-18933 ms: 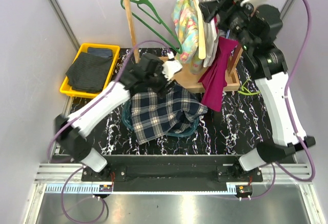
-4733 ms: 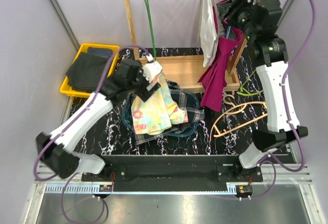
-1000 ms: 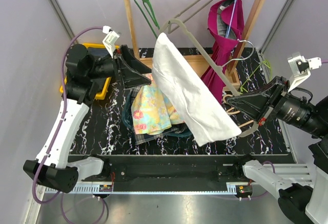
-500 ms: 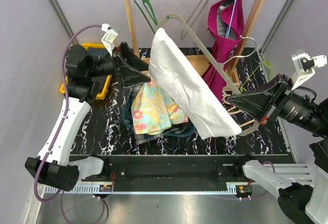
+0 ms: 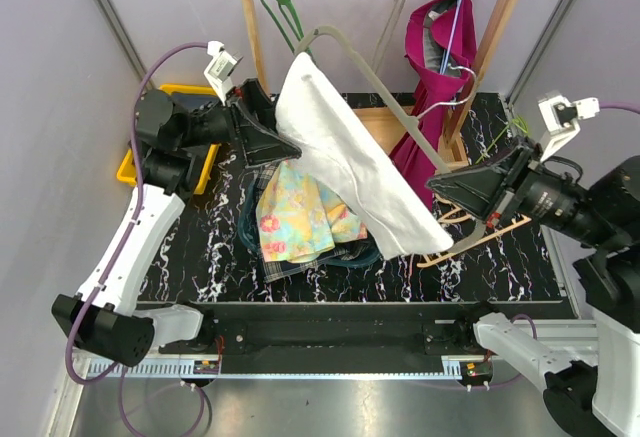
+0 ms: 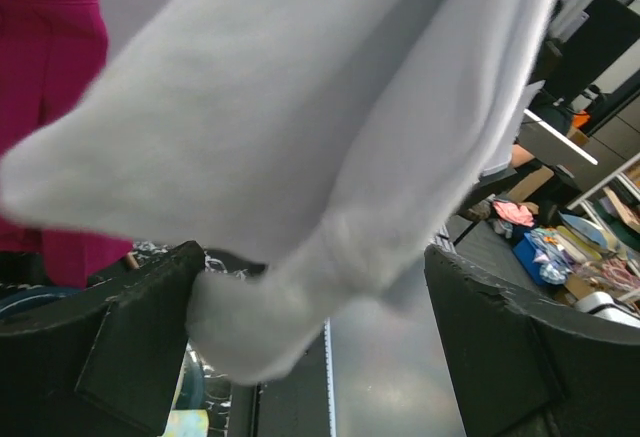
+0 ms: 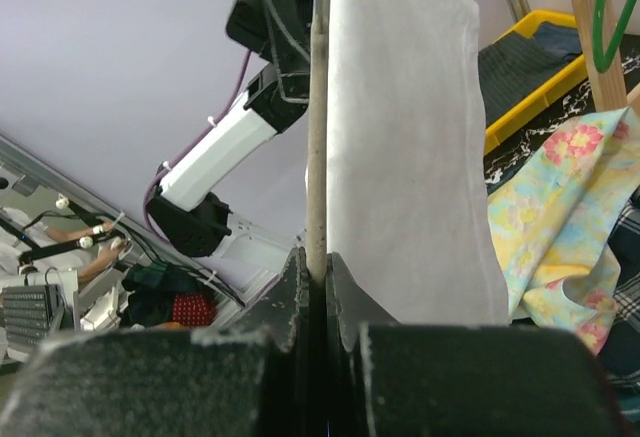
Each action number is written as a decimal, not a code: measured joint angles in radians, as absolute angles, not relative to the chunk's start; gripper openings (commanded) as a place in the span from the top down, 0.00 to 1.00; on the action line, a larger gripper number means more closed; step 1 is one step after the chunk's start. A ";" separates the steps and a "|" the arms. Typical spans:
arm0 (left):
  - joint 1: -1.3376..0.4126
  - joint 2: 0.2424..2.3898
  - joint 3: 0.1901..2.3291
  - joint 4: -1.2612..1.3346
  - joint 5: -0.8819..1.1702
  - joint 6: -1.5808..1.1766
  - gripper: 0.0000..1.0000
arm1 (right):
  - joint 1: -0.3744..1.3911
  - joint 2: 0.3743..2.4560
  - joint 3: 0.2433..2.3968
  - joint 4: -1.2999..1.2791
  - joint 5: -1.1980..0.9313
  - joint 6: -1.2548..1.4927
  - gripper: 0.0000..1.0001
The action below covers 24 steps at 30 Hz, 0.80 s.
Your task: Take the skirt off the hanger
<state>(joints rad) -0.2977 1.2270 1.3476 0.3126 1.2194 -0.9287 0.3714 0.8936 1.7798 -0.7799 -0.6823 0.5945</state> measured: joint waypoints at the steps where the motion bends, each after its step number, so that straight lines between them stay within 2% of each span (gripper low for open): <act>1: -0.304 1.227 1.348 0.326 1.219 -0.946 0.22 | 0.371 0.884 1.740 -0.749 -0.683 0.604 1.00; 4: -0.317 1.227 1.348 0.384 1.222 -0.994 0.46 | 0.371 0.864 1.605 -0.650 -0.690 0.648 1.00; 5: -0.324 1.227 1.348 0.405 1.225 -1.002 0.65 | 0.371 0.863 1.570 -0.624 -0.692 0.659 1.00; 7: -0.328 1.227 1.348 0.424 1.233 -1.021 0.83 | 0.371 0.869 1.526 -0.605 -0.690 0.670 1.00; 8: -0.329 1.227 1.348 0.433 1.239 -1.021 0.95 | 0.371 0.875 1.519 -0.603 -0.687 0.670 1.00; 9: -0.329 1.227 1.348 0.440 1.249 -1.015 1.00 | 0.371 0.885 1.518 -0.603 -0.679 0.667 1.00; 16: -0.322 1.233 1.411 0.311 1.314 -0.935 1.00 | 0.376 0.868 1.597 -0.736 -0.551 0.535 1.00; 21: -0.281 1.278 1.623 0.262 1.390 -0.929 1.00 | 0.382 0.777 1.578 -0.821 -0.371 0.439 1.00; 24: -0.210 1.288 1.746 0.273 1.435 -0.960 1.00 | 0.384 0.703 1.539 -0.845 -0.189 0.410 1.00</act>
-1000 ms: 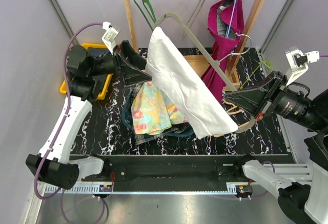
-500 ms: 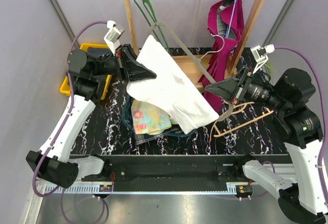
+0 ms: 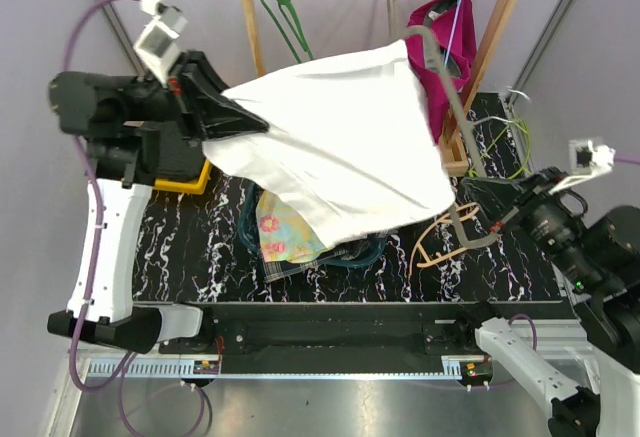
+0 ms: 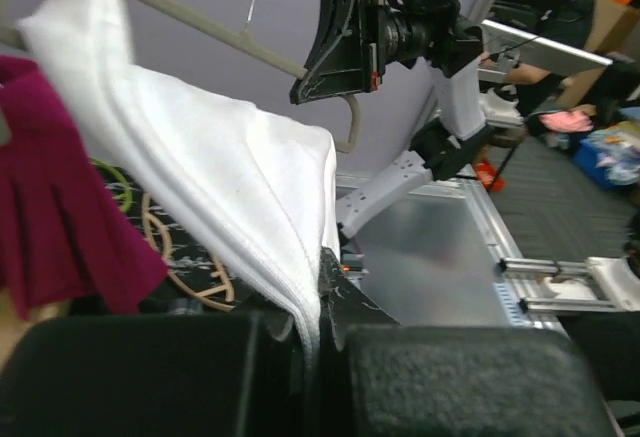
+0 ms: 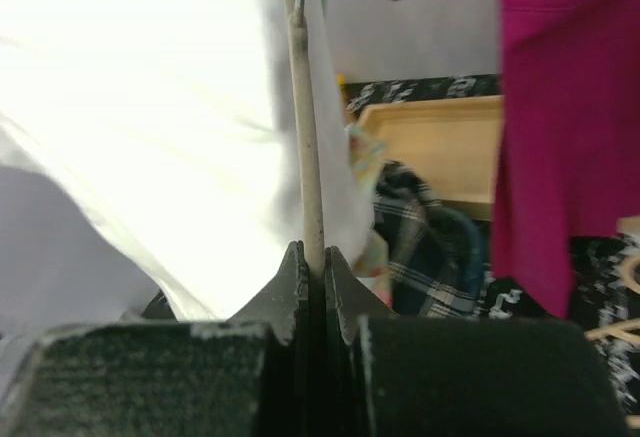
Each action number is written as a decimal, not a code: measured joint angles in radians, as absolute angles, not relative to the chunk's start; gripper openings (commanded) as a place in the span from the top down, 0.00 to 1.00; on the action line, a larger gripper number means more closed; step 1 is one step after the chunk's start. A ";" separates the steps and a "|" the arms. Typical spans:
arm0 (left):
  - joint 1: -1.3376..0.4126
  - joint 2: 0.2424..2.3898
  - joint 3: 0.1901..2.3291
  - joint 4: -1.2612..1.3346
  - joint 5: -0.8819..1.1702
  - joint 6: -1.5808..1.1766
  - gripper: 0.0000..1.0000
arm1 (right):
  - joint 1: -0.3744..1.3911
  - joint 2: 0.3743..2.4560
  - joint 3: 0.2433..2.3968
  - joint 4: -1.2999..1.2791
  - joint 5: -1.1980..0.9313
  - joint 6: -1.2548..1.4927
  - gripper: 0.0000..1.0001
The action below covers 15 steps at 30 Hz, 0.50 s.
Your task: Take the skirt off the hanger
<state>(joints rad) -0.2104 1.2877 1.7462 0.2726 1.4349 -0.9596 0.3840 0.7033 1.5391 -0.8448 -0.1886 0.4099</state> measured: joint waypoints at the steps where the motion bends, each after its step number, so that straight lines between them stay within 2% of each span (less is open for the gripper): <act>1: -0.179 1.288 1.773 0.294 1.447 -0.977 1.00 | 0.385 0.680 1.527 -0.850 -0.131 0.406 1.00; 7: -0.022 1.268 1.783 0.430 1.480 -1.055 0.97 | 0.377 0.603 1.518 -0.926 0.258 0.388 1.00; 12: -0.022 1.269 1.749 0.465 1.489 -1.082 0.92 | 0.374 0.604 1.511 -0.974 0.467 0.396 1.00; 15: -0.084 1.291 1.785 0.455 1.481 -1.085 0.92 | 0.373 0.608 1.468 -0.993 0.562 0.428 1.00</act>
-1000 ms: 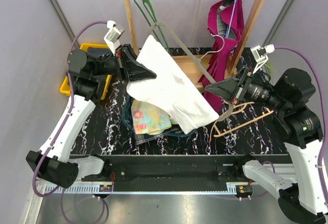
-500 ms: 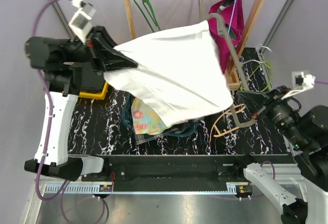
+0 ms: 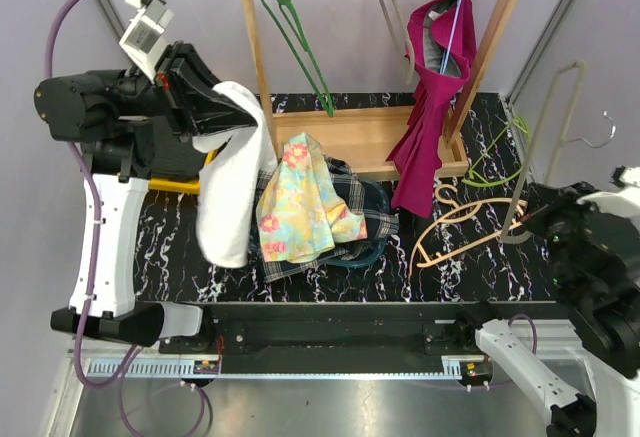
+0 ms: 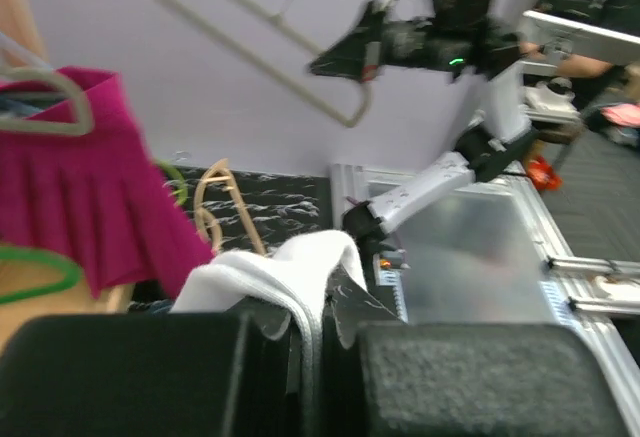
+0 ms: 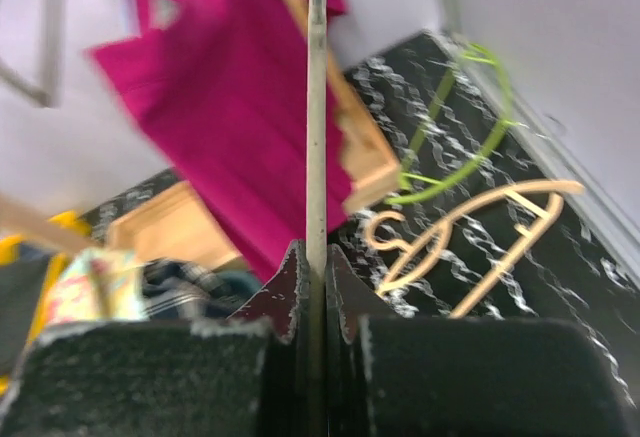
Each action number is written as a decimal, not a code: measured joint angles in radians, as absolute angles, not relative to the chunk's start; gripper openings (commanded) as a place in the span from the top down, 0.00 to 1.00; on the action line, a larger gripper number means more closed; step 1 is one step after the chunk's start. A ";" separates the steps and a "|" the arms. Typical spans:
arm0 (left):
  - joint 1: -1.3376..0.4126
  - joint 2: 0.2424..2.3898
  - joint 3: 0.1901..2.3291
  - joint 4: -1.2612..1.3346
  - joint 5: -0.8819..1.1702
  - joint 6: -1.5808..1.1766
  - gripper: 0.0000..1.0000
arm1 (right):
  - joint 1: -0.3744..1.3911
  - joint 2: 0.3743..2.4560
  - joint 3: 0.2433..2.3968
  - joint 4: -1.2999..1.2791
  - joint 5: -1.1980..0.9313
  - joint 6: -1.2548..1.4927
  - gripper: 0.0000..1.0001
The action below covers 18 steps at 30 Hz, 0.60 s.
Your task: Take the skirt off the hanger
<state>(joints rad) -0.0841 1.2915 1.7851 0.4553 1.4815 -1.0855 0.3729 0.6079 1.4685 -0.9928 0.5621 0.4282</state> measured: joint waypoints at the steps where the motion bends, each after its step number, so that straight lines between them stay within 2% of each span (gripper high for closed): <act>1: -0.121 1.311 1.823 0.442 1.477 -1.081 0.92 | 0.373 0.611 1.441 -0.995 0.591 0.443 1.00; 4: -0.218 1.361 1.939 0.379 1.457 -1.044 0.92 | 0.373 0.638 1.331 -0.985 0.668 0.480 1.00; 7: -0.257 1.366 1.956 0.347 1.441 -1.009 0.92 | 0.373 0.679 1.189 -0.944 0.723 0.509 1.00; 12: -0.292 1.295 1.726 0.215 1.408 -0.828 0.93 | 0.373 0.719 0.955 -0.774 0.773 0.524 1.00; 15: -0.305 1.301 1.625 -0.004 1.363 -0.606 0.94 | 0.373 0.758 0.922 -0.668 0.791 0.511 1.00; 18: -0.311 1.358 1.609 -0.202 1.283 -0.398 0.96 | 0.371 0.826 0.939 -0.577 0.807 0.510 1.00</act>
<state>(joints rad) -0.3111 1.3579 1.6089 -0.2024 1.2835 -0.3981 0.3706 0.8261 0.9390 -0.5766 0.8066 0.5098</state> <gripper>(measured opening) 0.067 0.040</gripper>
